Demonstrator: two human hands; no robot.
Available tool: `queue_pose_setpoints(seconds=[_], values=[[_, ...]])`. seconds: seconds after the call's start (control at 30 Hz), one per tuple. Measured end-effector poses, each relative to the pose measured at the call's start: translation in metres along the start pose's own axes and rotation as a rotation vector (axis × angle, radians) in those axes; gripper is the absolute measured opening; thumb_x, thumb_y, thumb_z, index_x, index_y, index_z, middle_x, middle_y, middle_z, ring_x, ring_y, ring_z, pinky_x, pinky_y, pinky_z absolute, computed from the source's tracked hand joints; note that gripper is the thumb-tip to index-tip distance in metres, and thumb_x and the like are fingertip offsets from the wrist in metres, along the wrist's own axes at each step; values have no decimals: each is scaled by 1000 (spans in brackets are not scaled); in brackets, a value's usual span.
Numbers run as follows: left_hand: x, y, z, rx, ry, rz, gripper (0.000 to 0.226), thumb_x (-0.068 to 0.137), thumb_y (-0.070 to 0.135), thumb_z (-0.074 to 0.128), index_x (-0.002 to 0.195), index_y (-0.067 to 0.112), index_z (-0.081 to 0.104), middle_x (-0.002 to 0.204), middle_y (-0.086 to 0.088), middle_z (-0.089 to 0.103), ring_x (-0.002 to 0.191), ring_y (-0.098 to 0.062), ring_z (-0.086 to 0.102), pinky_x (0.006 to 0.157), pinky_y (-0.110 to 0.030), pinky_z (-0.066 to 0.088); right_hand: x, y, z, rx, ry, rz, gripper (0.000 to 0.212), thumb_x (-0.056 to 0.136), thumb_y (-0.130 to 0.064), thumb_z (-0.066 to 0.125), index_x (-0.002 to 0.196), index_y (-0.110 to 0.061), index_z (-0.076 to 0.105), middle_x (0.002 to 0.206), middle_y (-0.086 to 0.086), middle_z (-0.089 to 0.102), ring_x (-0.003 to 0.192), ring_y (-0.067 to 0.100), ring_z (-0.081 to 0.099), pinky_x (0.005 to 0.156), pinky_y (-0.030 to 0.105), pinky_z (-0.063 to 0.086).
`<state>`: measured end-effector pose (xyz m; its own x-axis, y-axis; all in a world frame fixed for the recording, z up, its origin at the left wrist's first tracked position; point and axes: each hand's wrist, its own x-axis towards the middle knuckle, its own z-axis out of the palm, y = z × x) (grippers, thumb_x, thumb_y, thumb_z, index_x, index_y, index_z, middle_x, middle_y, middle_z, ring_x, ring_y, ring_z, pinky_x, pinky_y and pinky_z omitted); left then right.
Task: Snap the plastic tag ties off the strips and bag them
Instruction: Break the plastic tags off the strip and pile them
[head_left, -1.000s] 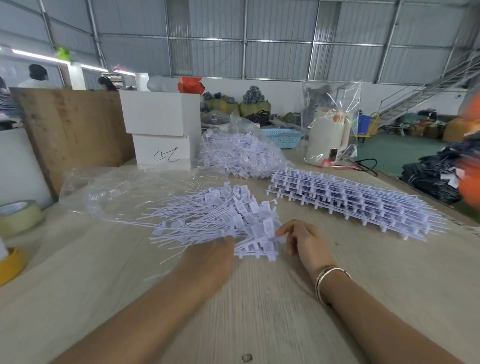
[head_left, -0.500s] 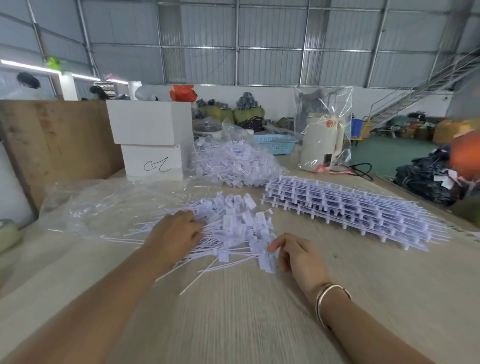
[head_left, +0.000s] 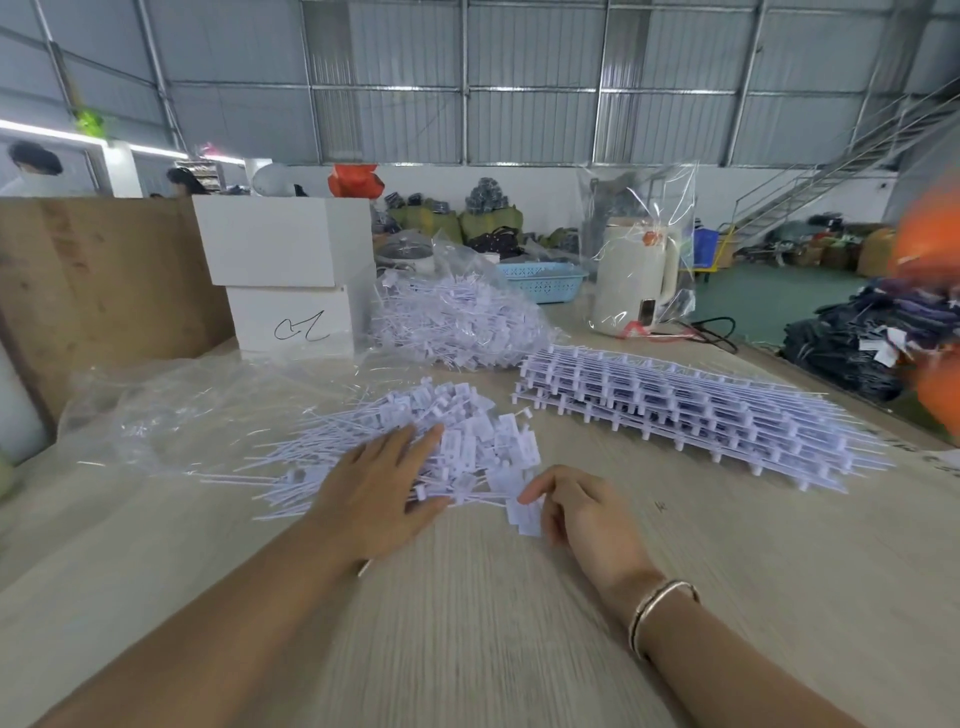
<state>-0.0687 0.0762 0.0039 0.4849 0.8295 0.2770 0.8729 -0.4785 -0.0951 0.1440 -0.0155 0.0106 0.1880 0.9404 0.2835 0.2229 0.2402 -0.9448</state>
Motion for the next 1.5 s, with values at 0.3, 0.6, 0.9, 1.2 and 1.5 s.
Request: queue_pose_setpoints(seconds=[0.3, 0.6, 0.9, 1.2, 1.5], values=[[-7, 28, -9, -130, 61, 84, 86, 90, 55, 37, 145, 26, -23, 152, 9, -27, 141, -9, -23, 113, -29, -15, 2, 3, 2, -29, 1, -3, 42, 85, 5, 34, 61, -13, 64, 46, 7, 47, 46, 12, 41, 50, 20, 37], [-44, 137, -18, -241, 212, 222, 63, 84, 26, 39, 146, 19, 28, 155, 0, 17, 144, -13, 9, 114, -22, -2, 57, -7, -37, -540, 176, -58, 29, 86, -4, 44, 82, -25, 64, 80, -9, 64, 66, 7, 57, 59, 21, 45], [-53, 140, -22, -359, 131, 234, 38, 79, 34, 34, 96, 32, 68, 122, 10, 61, 120, -10, 53, 93, -20, 47, 129, 4, -72, -1485, 234, -194, 24, 91, -12, 46, 102, -12, 67, 106, 8, 59, 102, 28, 54, 83, 36, 43], [-42, 138, -15, -383, 217, 301, 30, 69, 36, 41, 83, 36, 67, 100, 21, 63, 104, -2, 59, 80, -11, 48, 145, 19, -79, -1663, 172, -224, 25, 85, -4, 50, 108, -13, 58, 109, 8, 61, 108, 29, 55, 94, 41, 39], [-37, 133, -7, -577, 119, 304, 33, 85, 21, 46, 115, 25, 60, 121, 15, 52, 123, -1, 35, 102, -8, 23, 119, 8, -79, -1661, 153, -457, 33, 86, -2, 42, 116, -15, 45, 101, 7, 63, 96, 30, 56, 86, 39, 37]])
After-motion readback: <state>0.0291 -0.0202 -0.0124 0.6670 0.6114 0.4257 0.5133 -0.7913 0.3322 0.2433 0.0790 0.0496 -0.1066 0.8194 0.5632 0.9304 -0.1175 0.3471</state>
